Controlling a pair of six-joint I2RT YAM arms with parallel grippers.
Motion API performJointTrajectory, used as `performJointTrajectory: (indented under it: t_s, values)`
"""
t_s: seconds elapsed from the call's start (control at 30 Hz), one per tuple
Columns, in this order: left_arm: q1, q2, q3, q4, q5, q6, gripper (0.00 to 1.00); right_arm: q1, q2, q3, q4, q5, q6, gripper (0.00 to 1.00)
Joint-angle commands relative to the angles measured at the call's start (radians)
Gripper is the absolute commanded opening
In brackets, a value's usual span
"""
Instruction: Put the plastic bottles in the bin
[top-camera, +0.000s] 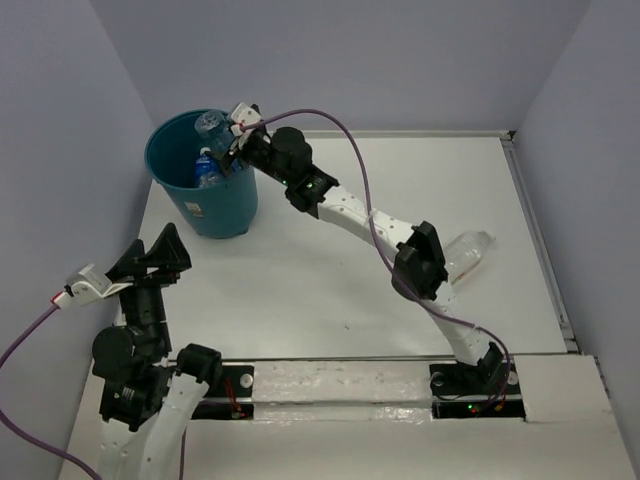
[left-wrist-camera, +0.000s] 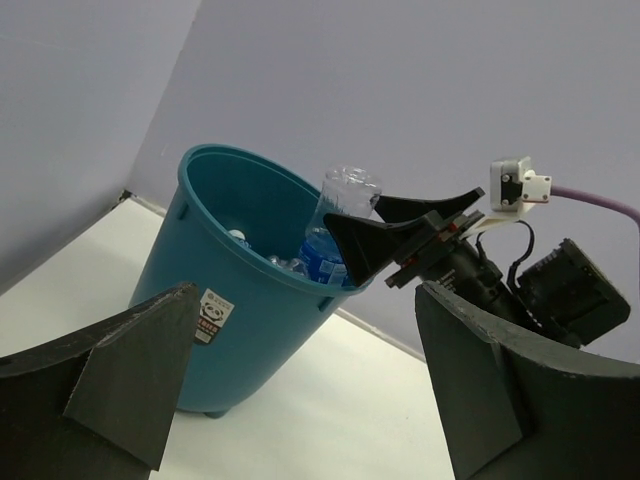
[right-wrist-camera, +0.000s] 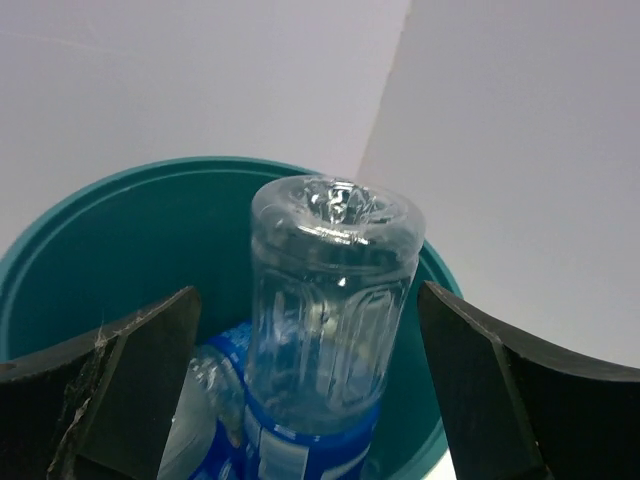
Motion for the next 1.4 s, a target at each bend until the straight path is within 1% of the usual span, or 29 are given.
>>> performJointTrajectory:
  t_s: [0.0,0.07,0.1,0.13,0.17,0.2,0.27,0.3,0.37,0.4,0.43,0.47,0.53,0.57,0.6,0.63,0.67,0.7,0.73,0.77,0.8,0.83,0.87,0.93,0.97,1.03,1.1,1.2,1.37]
  values:
    - [-0.006,0.051,-0.007,0.066,0.046,0.016,0.99,0.009,-0.21,-0.135,0.152,-0.023,0.083,0.94]
    - [-0.008,0.064,-0.01,0.076,0.099,0.018,0.99,0.009,-0.348,-0.222,0.162,0.02,0.117,0.94]
    - [-0.008,0.068,-0.014,0.086,0.128,0.015,0.99,0.009,-0.404,-0.345,0.163,0.041,0.126,0.94]
    - [-0.008,0.086,-0.016,0.111,0.165,0.004,0.99,0.009,-0.527,-0.42,0.163,0.094,0.133,0.94]
    - [-0.008,0.1,-0.017,0.123,0.214,-0.001,0.99,0.009,-0.594,-0.498,0.163,0.13,0.133,0.94]
    - [-0.008,0.122,-0.017,0.148,0.324,-0.007,0.99,0.009,-0.66,-0.658,0.163,0.179,0.13,0.94]
    - [-0.006,0.204,-0.011,0.171,0.435,-0.025,0.99,0.0,-0.793,-0.808,0.159,0.309,0.12,0.94]
    - [-0.008,0.243,-0.002,0.189,0.551,-0.051,0.99,0.0,-0.923,-0.937,0.145,0.352,0.12,0.94]
    - [-0.009,0.321,0.006,0.227,0.659,-0.089,0.99,-0.011,-1.052,-1.04,0.121,0.475,0.128,0.94]
    - [-0.014,0.405,0.013,0.247,0.763,-0.105,0.99,-0.011,-1.115,-1.084,0.107,0.509,0.133,0.94]
    - [-0.023,0.445,0.013,0.288,0.793,-0.14,0.99,-0.023,-1.237,-1.122,0.085,0.539,0.136,0.93]
    - [-0.072,0.523,0.012,0.315,0.799,-0.154,0.99,-0.023,-1.292,-1.174,0.067,0.588,0.145,0.9]
    - [-0.168,0.602,0.024,0.361,0.727,-0.14,0.99,-0.023,-1.431,-1.187,-0.028,0.642,0.157,0.89]
    - [-0.304,0.693,0.058,0.37,0.621,-0.125,0.99,-0.023,-1.473,-1.192,-0.081,0.673,0.175,0.89]
    - [-0.381,0.75,0.085,0.372,0.571,-0.087,0.99,-0.023,-1.548,-1.195,-0.105,0.684,0.18,0.89]
    - [-0.455,0.807,0.117,0.372,0.519,-0.086,0.99,-0.023,-1.548,-1.195,-0.128,0.69,0.192,0.89]
    - [-0.525,0.871,0.157,0.373,0.476,-0.044,0.99,-0.023,-1.606,-1.196,-0.152,0.705,0.202,0.89]
    - [-0.643,1.004,0.243,0.375,0.416,-0.018,0.99,-0.023,-1.63,-1.192,-0.201,0.715,0.209,0.89]
    - [-0.687,1.071,0.289,0.372,0.4,0.039,0.99,-0.023,-1.649,-1.189,-0.226,0.722,0.218,0.89]
    - [-0.724,1.21,0.343,0.364,0.394,0.064,0.99,-0.023,-1.682,-1.186,-0.244,0.738,0.226,0.89]
    - [-0.75,1.285,0.393,0.353,0.4,0.087,0.99,-0.023,-1.694,-1.186,-0.26,0.739,0.232,0.89]
    - [-0.78,1.353,0.505,0.324,0.411,0.108,0.99,-0.023,-1.706,-1.187,-0.299,0.748,0.235,0.89]
    - [-0.79,1.49,0.618,0.307,0.458,0.143,0.99,-0.023,-1.725,-1.186,-0.321,0.758,0.243,0.89]
    - [-0.801,1.62,0.731,0.245,0.503,0.168,0.99,-0.023,-1.743,-1.192,-0.352,0.759,0.245,0.89]
    - [-0.807,1.739,0.844,0.222,0.541,0.188,0.99,-0.023,-1.763,-1.198,-0.355,0.758,0.243,0.89]
    - [-0.824,1.884,0.943,0.165,0.558,0.219,0.99,-0.023,-1.78,-1.212,-0.364,0.758,0.237,0.89]
    - [-0.836,1.961,1.086,0.128,0.526,0.271,0.99,-0.023,-1.801,-1.221,-0.372,0.756,0.231,0.89]
    - [-0.848,2.077,1.243,0.059,0.479,0.334,0.99,-0.023,-1.817,-1.236,-0.383,0.738,0.214,0.89]
    - [-0.842,2.254,1.493,-0.051,0.468,0.355,0.99,-0.023,-1.817,-1.258,-0.38,0.735,0.197,0.89]
